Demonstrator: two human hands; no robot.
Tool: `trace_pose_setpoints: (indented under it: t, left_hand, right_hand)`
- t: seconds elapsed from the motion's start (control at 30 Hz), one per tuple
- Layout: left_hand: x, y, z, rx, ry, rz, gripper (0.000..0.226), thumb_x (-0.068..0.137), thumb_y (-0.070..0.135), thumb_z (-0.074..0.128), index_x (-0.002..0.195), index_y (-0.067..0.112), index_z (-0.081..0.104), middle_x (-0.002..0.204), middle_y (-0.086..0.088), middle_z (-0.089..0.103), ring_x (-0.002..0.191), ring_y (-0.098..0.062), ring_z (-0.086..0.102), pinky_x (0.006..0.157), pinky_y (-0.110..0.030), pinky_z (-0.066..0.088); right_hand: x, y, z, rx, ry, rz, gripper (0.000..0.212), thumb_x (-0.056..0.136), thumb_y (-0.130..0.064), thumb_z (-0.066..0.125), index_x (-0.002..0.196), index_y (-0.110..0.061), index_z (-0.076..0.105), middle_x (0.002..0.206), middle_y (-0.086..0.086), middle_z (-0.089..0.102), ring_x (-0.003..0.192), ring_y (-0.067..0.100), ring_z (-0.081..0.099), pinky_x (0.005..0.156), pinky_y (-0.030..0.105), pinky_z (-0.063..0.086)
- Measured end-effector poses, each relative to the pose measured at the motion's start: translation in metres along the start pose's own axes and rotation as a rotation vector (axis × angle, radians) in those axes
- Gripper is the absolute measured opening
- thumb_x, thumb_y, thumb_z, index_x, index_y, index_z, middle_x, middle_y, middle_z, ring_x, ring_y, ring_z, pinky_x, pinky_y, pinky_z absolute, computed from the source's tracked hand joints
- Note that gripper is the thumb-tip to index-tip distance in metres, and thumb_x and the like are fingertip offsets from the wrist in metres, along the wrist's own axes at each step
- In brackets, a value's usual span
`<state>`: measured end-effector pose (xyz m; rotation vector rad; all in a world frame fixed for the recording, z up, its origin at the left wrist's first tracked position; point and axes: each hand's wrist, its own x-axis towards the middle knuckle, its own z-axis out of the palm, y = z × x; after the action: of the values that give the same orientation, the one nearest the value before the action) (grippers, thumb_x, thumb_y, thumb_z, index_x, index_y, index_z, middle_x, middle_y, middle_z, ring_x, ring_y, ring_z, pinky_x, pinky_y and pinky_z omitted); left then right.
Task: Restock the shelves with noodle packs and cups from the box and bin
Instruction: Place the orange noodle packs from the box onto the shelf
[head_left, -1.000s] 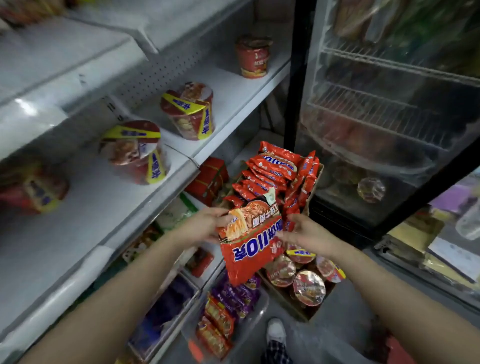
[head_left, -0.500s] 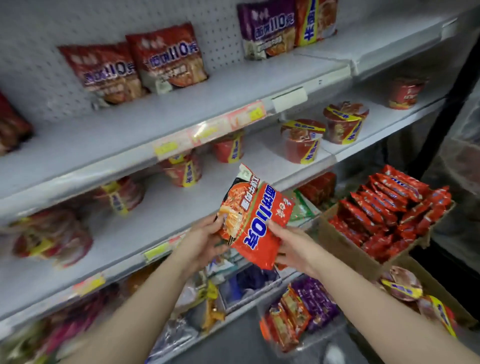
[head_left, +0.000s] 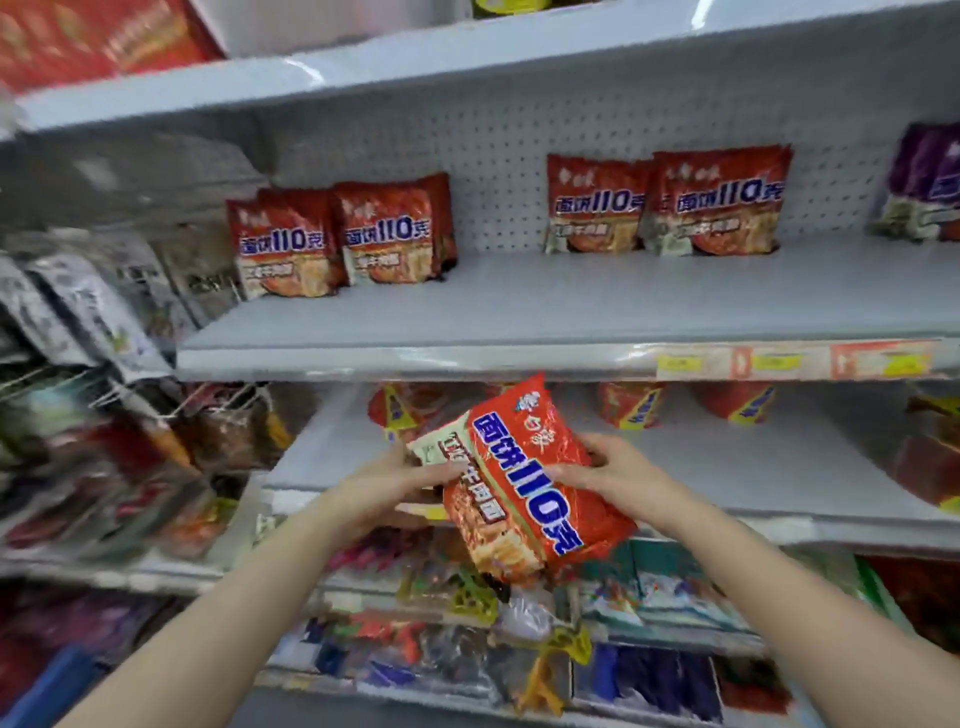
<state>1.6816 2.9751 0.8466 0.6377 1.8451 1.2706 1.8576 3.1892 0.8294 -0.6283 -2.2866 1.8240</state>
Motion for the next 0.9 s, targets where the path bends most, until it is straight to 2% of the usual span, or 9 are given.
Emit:
trace_pose_setpoints:
  t: [0.1, 0.17, 0.27, 0.33, 0.47, 0.6, 0.73, 0.83, 0.9]
  left_hand:
    - [-0.014, 0.002, -0.028, 0.112, 0.185, 0.069, 0.099, 0.06, 0.057, 0.087, 0.143, 0.041, 0.035, 0.128, 0.011, 0.064, 0.111, -0.011, 0.066, 0.085, -0.041, 0.056]
    - [-0.023, 0.007, -0.04, 0.193, 0.197, 0.116, 0.101, 0.062, 0.056, 0.086, 0.147, 0.038, 0.035, 0.127, 0.012, 0.064, 0.111, -0.01, 0.065, 0.084, -0.037, 0.056]
    - [-0.033, 0.015, -0.047, 0.216, 0.139, 0.151, 0.063, 0.081, 0.031, 0.082, 0.137, 0.022, 0.054, 0.119, 0.007, 0.071, 0.11, -0.012, 0.067, 0.096, -0.037, 0.055]
    - [-0.038, 0.013, -0.047, 0.204, 0.131, 0.149, 0.045, 0.083, 0.021, 0.079, 0.125, 0.016, 0.063, 0.114, 0.003, 0.074, 0.107, -0.014, 0.069, 0.099, -0.037, 0.053]
    - [-0.038, 0.01, -0.062, 0.18, 0.21, 0.152, 0.041, 0.081, 0.027, 0.081, 0.118, 0.018, 0.067, 0.113, 0.002, 0.074, 0.107, -0.015, 0.07, 0.103, -0.043, 0.05]
    - [-0.038, 0.035, -0.097, 0.151, 0.311, 0.265, 0.039, 0.08, 0.028, 0.08, 0.117, 0.021, 0.067, 0.112, 0.002, 0.074, 0.105, -0.016, 0.07, 0.1, -0.044, 0.051]
    - [-0.036, 0.06, -0.147, 0.093, 0.423, 0.381, 0.043, 0.08, 0.027, 0.077, 0.12, 0.02, 0.064, 0.11, 0.003, 0.075, 0.104, -0.016, 0.071, 0.096, -0.039, 0.052]
    - [-0.026, 0.071, -0.194, -0.073, 0.475, 0.489, 0.048, 0.078, 0.027, 0.078, 0.122, 0.014, 0.063, 0.114, -0.004, 0.074, 0.108, -0.022, 0.069, 0.095, -0.039, 0.051]
    - [-0.011, 0.079, -0.225, -0.218, 0.503, 0.551, 0.057, 0.071, 0.032, 0.085, 0.12, 0.012, 0.063, 0.115, -0.008, 0.073, 0.109, -0.025, 0.069, 0.095, -0.041, 0.051]
  right_hand:
    - [0.021, -0.04, 0.008, -0.169, -0.091, -0.078, 0.026, 0.083, -0.031, 0.076, 0.106, -0.025, 0.066, 0.091, -0.003, 0.076, 0.078, 0.014, 0.074, 0.073, 0.028, 0.06]
    - [0.033, -0.062, 0.013, -0.272, -0.16, -0.114, 0.031, 0.083, -0.035, 0.076, 0.111, -0.028, 0.065, 0.093, -0.005, 0.076, 0.077, 0.011, 0.074, 0.071, 0.025, 0.06]
    - [0.048, -0.087, 0.024, -0.411, -0.23, -0.162, 0.037, 0.08, -0.042, 0.076, 0.114, -0.034, 0.062, 0.099, -0.007, 0.075, 0.079, 0.008, 0.074, 0.074, 0.029, 0.061]
    - [0.057, -0.1, 0.032, -0.495, -0.235, -0.2, 0.044, 0.077, -0.047, 0.077, 0.116, -0.036, 0.06, 0.102, -0.009, 0.074, 0.079, 0.007, 0.073, 0.076, 0.033, 0.062]
    - [0.071, -0.125, 0.047, -0.604, -0.254, -0.284, 0.05, 0.076, -0.051, 0.077, 0.121, -0.036, 0.061, 0.104, -0.012, 0.072, 0.08, 0.005, 0.072, 0.074, 0.03, 0.062]
    - [0.091, -0.155, 0.058, -0.566, -0.149, -0.414, 0.053, 0.077, -0.052, 0.075, 0.124, -0.035, 0.06, 0.111, -0.014, 0.066, 0.091, 0.005, 0.068, 0.079, 0.029, 0.06]
    - [0.125, -0.196, 0.062, -0.272, -0.004, -0.593, 0.044, 0.078, -0.048, 0.074, 0.117, -0.031, 0.063, 0.108, -0.012, 0.068, 0.101, 0.008, 0.064, 0.086, 0.03, 0.056]
    - [0.156, -0.224, 0.071, -0.083, -0.01, -0.626, 0.071, 0.065, -0.059, 0.069, 0.126, -0.024, 0.057, 0.116, -0.007, 0.067, 0.104, 0.01, 0.064, 0.083, 0.028, 0.054]
    - [0.18, -0.232, 0.083, -0.092, -0.056, -0.589, 0.082, 0.061, -0.065, 0.067, 0.13, -0.024, 0.051, 0.121, -0.006, 0.064, 0.106, 0.009, 0.064, 0.083, 0.027, 0.053]
